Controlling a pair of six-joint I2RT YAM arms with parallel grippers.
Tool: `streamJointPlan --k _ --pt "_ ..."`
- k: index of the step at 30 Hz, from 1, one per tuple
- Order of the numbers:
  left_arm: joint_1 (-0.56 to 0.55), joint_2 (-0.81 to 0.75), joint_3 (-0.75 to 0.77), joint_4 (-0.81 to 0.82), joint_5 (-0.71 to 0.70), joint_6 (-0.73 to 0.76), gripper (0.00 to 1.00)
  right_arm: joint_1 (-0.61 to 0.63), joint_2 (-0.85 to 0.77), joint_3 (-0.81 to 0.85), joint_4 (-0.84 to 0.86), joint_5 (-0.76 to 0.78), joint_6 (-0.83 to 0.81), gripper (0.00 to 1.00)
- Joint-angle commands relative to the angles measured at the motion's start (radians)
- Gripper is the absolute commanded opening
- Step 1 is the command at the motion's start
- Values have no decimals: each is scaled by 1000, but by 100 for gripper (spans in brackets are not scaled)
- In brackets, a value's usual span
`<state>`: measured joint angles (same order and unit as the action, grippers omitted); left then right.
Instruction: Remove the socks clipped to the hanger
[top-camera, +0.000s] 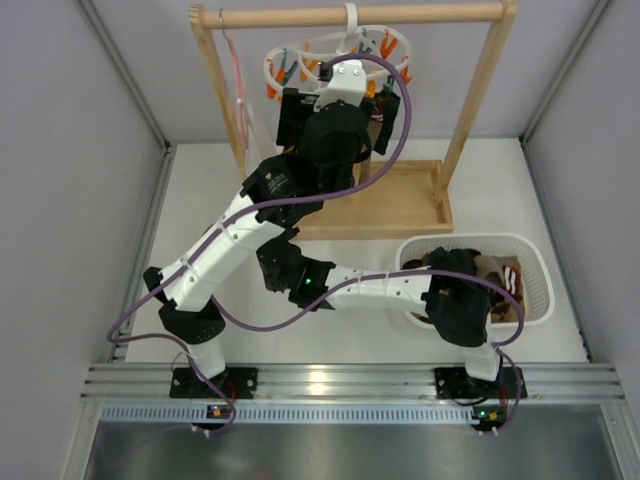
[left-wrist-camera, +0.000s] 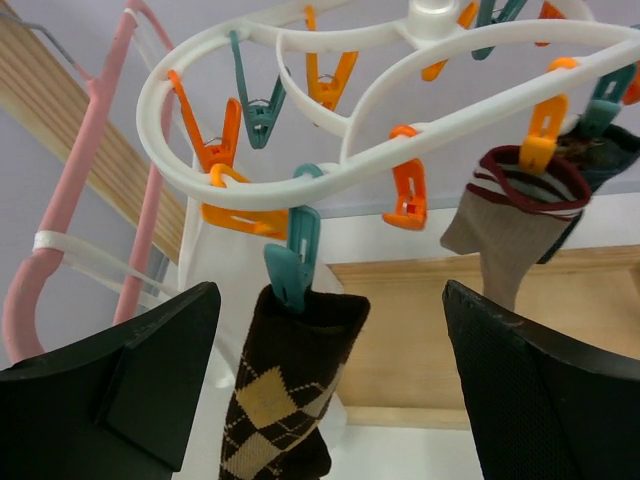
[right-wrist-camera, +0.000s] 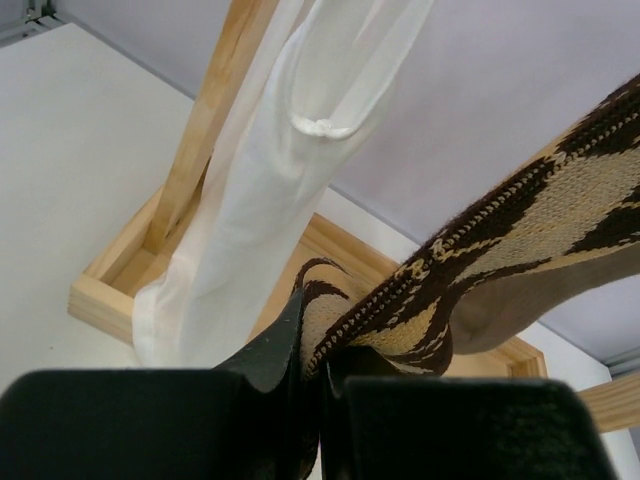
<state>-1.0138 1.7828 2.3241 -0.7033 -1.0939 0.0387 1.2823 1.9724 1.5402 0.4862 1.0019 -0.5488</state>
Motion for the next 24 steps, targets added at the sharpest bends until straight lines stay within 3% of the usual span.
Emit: streamJointPlan --k 1,8,24 --pt "44 17 41 25 -66 38 96 18 -24 17 55 -14 -10 0" --pt "66 73 81 27 -86 64 83 20 -26 8 61 -26 -25 0" --pt "103 159 143 27 -150 165 76 23 19 86 -24 -52 -54 0"
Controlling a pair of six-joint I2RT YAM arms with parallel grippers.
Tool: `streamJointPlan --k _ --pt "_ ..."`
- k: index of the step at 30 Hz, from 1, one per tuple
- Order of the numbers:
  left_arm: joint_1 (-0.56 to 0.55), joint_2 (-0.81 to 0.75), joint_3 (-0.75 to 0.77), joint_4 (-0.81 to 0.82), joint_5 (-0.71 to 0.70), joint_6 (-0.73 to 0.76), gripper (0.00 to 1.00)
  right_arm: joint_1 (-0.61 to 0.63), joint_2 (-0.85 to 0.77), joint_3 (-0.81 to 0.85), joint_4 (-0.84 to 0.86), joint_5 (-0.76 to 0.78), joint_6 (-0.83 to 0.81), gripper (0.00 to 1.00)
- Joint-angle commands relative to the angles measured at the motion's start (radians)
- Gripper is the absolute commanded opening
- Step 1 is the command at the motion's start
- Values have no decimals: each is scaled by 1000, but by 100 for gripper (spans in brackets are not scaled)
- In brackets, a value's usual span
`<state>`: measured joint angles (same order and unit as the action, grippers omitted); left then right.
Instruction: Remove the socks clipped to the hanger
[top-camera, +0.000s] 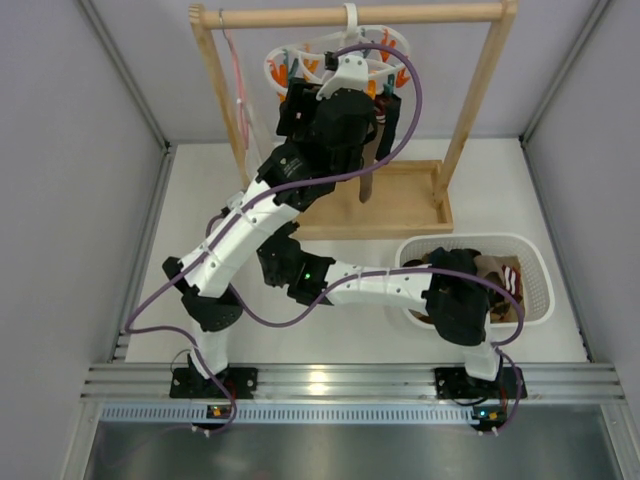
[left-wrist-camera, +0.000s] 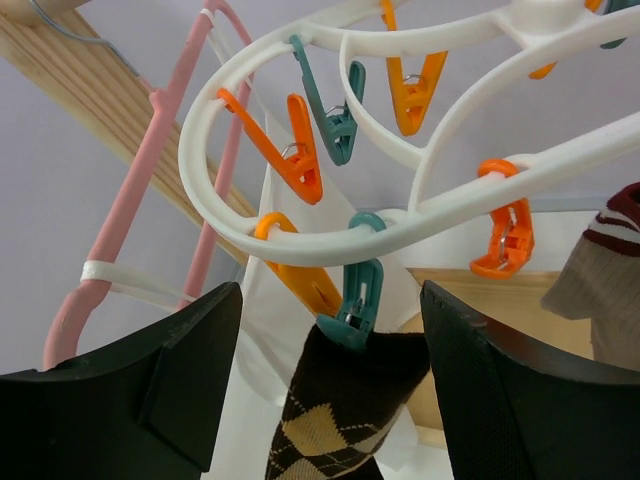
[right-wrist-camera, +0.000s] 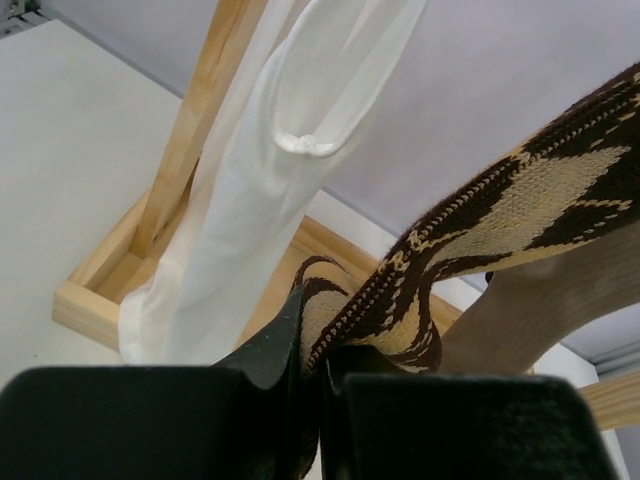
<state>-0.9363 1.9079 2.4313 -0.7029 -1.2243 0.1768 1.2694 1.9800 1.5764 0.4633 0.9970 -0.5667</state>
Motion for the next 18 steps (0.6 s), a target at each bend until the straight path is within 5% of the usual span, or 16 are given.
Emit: streamJointPlan --k 1,18 --pt "33 43 38 26 -20 30 75 38 13 51 -3 -49 -39 0" --pt "33 60 54 25 -53 59 73 54 112 200 -100 -64 -163 0"
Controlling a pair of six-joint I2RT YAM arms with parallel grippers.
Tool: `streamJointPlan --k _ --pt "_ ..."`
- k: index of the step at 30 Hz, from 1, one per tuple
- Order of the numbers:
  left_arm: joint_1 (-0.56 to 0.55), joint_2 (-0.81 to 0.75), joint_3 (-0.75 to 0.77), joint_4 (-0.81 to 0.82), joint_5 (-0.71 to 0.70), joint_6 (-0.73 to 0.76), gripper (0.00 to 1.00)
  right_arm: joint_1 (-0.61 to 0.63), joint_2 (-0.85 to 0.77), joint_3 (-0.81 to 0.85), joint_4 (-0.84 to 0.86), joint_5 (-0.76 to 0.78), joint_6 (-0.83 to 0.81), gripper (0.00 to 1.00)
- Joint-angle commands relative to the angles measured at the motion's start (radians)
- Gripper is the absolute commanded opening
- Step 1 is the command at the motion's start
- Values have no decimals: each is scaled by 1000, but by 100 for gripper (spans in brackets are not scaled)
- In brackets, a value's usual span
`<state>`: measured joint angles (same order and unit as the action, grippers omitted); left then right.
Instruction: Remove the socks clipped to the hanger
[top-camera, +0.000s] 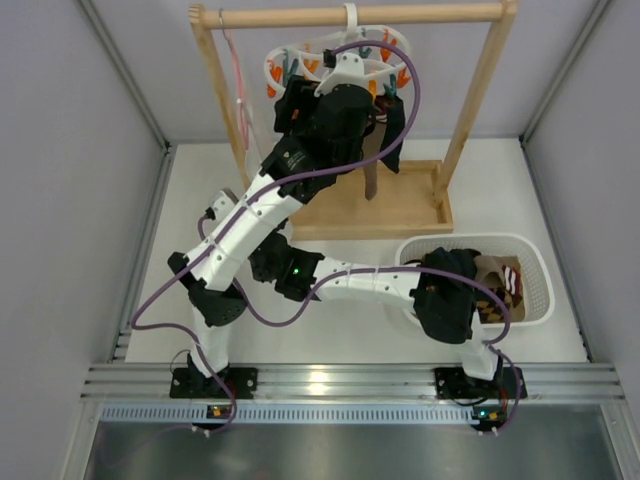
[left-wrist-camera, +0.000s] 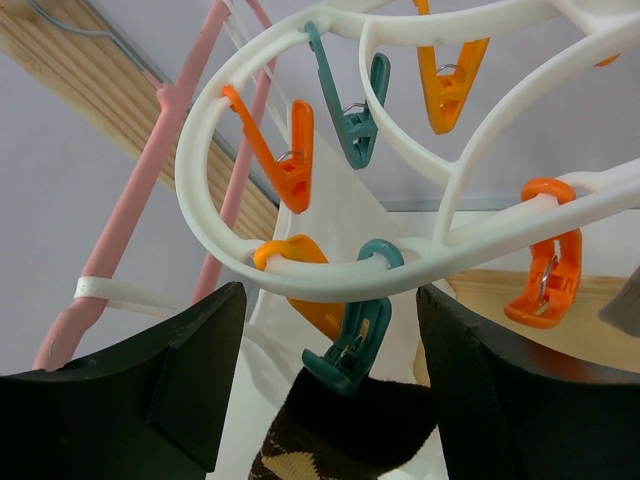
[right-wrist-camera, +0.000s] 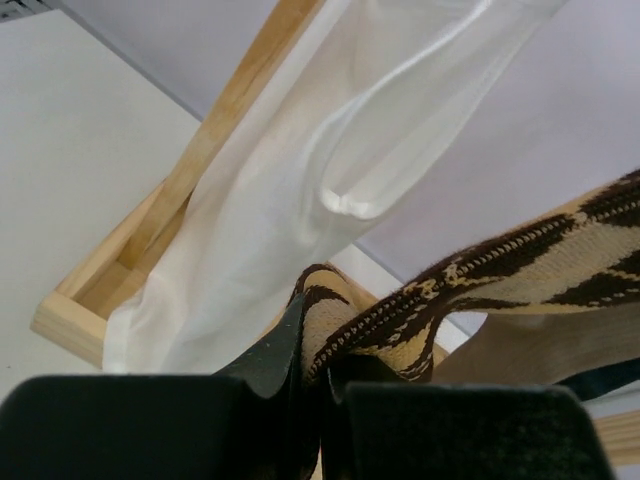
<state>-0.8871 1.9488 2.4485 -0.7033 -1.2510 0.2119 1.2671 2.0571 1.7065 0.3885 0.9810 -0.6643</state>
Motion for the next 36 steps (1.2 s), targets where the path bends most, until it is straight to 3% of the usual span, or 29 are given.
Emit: streamJointPlan --k 1,7,18,25,28,31,36 --pt "-19 19 35 27 -28 26 73 57 50 88 -25 -48 -70 0" --pt "-26 32 38 27 -31 27 72 57 58 101 -17 -61 -78 0" --pt "-18 58 49 27 -41 32 56 54 28 65 -11 -76 -66 0" --pt "7 70 46 27 -21 23 52 54 15 56 -17 -90 -52 0" --pt "11 70 50 27 -13 24 46 54 9 45 -17 -94 -44 0" --pt "14 72 56 28 -2 21 34 54 0 22 -5 -96 -37 0" --pt "17 82 67 28 12 20 27 54 -17 -17 7 -96 -28 0"
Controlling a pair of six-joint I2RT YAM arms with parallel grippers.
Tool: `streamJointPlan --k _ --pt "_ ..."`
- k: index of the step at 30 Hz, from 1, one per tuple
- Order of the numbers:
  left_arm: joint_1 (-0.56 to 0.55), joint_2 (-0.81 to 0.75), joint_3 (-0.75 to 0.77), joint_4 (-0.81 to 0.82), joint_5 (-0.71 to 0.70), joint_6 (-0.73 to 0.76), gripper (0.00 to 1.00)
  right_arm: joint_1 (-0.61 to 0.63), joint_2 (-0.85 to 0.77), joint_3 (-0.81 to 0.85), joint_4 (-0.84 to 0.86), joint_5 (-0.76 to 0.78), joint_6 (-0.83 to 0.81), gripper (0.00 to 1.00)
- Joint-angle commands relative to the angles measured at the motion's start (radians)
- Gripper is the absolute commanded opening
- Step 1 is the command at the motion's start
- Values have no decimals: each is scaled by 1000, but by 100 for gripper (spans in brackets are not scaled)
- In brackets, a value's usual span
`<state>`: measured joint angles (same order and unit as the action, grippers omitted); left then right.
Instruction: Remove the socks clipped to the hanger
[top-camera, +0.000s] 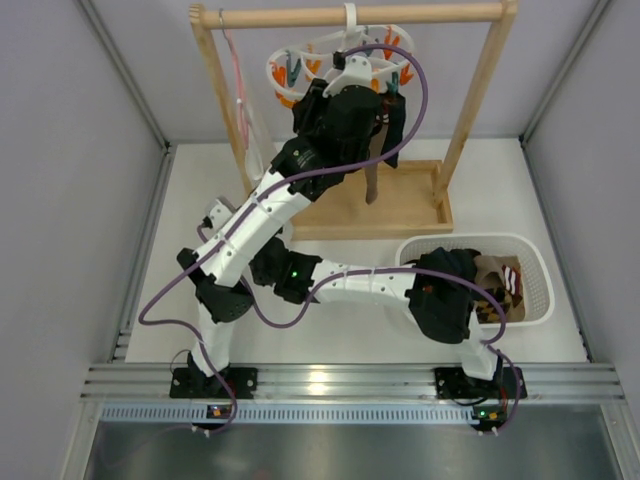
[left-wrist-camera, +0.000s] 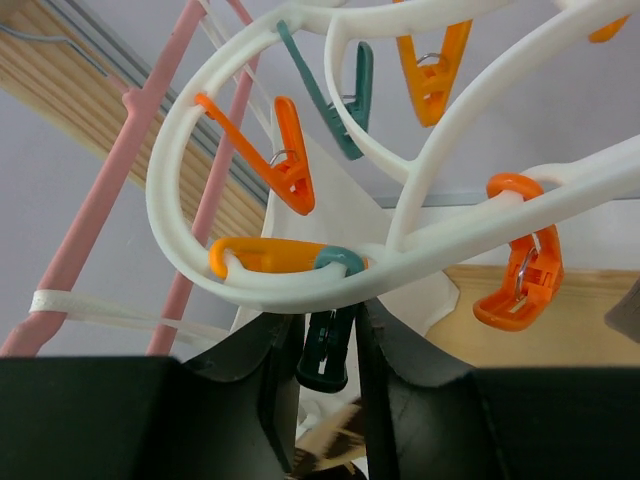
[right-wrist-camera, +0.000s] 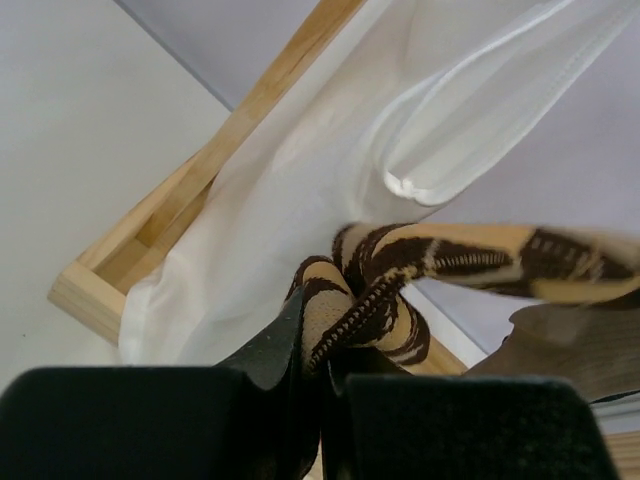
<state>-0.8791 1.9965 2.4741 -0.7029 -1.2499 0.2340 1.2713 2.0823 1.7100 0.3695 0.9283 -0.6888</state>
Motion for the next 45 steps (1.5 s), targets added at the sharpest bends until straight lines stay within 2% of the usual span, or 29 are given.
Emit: streamJointPlan --k 1,4,6,7,9,11,14,19,20,21,23,27,31,33,36,40,41,43,44,45 --pt "9 38 43 28 12 -4 27 48 -47 -27 32 -43 0 0" --pt "11 41 43 25 15 -5 24 49 -62 -56 43 -37 5 0" --pt "11 36 40 26 14 -13 26 48 -85 -91 51 -28 14 0" --pt "11 33 31 26 18 -16 32 48 -99 -114 58 -17 29 0" --pt "8 7 14 26 27 -36 36 48 -158 -208 92 -2 54 0" --pt "3 -21 -32 23 59 -62 49 46 -214 -283 106 18 116 0" --pt "-6 -90 -111 25 110 -122 62 42 -342 -496 121 43 216 0" --pt "-21 -211 -214 28 210 -229 77 37 -602 -729 102 89 379 0" --pt "-23 -231 -246 28 251 -266 87 33 -643 -787 80 89 406 0" --pt "-23 -248 -263 28 274 -295 92 28 -721 -814 53 101 460 0" --pt "-23 -297 -309 29 338 -337 98 20 -837 -889 -35 122 509 0" --pt "-23 -395 -397 29 461 -418 98 -29 -1022 -944 -326 119 733 0" --pt "-23 -491 -554 31 566 -507 98 -108 -1191 -971 -599 92 926 0" --pt "-23 -557 -615 36 599 -547 98 -194 -1280 -960 -772 45 1019 0" --pt "-23 -646 -730 37 630 -588 98 -370 -1381 -946 -920 14 1092 0" --pt "-23 -735 -862 42 684 -633 98 -559 -1458 -971 -939 -77 1101 0" --pt "-23 -754 -904 40 696 -644 98 -643 -1449 -990 -929 -115 1094 0" --pt "-23 -806 -948 40 705 -654 98 -746 -1414 -1006 -900 -262 1075 0" --pt "-23 -821 -984 40 714 -662 98 -859 -1362 -1013 -893 -320 1080 0" --pt "-23 -837 -997 40 721 -662 98 -919 -1334 -1015 -880 -461 1088 0"
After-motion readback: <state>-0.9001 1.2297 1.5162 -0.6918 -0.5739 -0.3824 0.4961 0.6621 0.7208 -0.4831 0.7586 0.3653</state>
